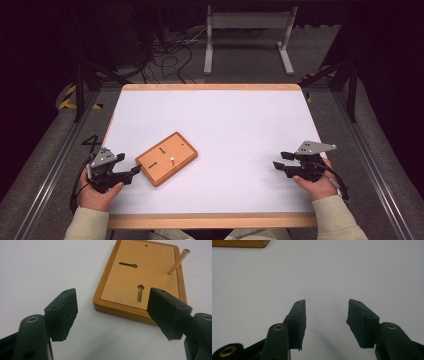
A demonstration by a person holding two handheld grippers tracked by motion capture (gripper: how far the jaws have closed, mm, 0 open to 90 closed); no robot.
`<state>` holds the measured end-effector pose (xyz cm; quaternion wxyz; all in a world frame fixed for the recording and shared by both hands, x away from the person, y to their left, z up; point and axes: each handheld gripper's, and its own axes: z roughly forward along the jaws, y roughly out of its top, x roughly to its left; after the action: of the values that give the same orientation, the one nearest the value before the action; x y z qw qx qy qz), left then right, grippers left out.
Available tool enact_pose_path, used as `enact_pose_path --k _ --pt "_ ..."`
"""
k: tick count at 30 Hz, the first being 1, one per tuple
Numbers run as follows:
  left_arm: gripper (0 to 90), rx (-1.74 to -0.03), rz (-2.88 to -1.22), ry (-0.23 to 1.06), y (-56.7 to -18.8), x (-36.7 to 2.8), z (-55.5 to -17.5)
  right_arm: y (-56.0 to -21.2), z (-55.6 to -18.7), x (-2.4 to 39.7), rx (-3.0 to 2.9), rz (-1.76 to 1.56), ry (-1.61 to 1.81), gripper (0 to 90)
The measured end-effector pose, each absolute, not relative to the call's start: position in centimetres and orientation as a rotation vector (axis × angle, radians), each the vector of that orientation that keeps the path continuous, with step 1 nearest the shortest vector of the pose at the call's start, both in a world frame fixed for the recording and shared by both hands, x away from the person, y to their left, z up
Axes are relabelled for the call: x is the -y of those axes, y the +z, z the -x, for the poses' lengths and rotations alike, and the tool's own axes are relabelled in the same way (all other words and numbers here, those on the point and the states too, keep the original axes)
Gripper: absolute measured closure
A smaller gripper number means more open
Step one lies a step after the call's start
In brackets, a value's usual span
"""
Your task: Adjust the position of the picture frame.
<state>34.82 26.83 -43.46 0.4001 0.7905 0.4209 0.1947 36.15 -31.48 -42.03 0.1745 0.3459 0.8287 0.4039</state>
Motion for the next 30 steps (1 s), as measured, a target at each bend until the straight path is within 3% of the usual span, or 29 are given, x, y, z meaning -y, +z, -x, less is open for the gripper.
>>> enact_pose_path --k 9,13,16,20,22,30 --pt "25.5 -1.064 -1.996 0.503 -43.2 -26.3 -35.3 -42.1 -36.0 32.0 -2.347 -1.003 1.14 48.6" --pt "30.5 -1.067 -1.99 0.51 -43.0 -26.2 -35.6 -42.2 -35.8 32.0 -2.349 -1.006 1.136 48.8" --pt "38.0 -1.075 -1.984 0.514 -42.8 -26.2 -35.8 -42.1 -35.6 31.9 -2.345 -1.004 1.136 49.7" --pt "74.8 -1.088 -1.985 0.544 -42.5 -26.2 -36.0 -42.3 -35.4 32.1 -2.346 -1.01 1.128 49.9" --pt "88.1 -1.092 -1.979 0.545 -42.2 -26.3 -36.2 -42.3 -35.4 32.2 -2.345 -1.014 1.128 49.9" --pt "90.0 -1.114 -1.95 0.53 -42.2 -26.4 -37.0 -42.4 -35.1 32.5 -2.34 -1.029 1.123 49.9"
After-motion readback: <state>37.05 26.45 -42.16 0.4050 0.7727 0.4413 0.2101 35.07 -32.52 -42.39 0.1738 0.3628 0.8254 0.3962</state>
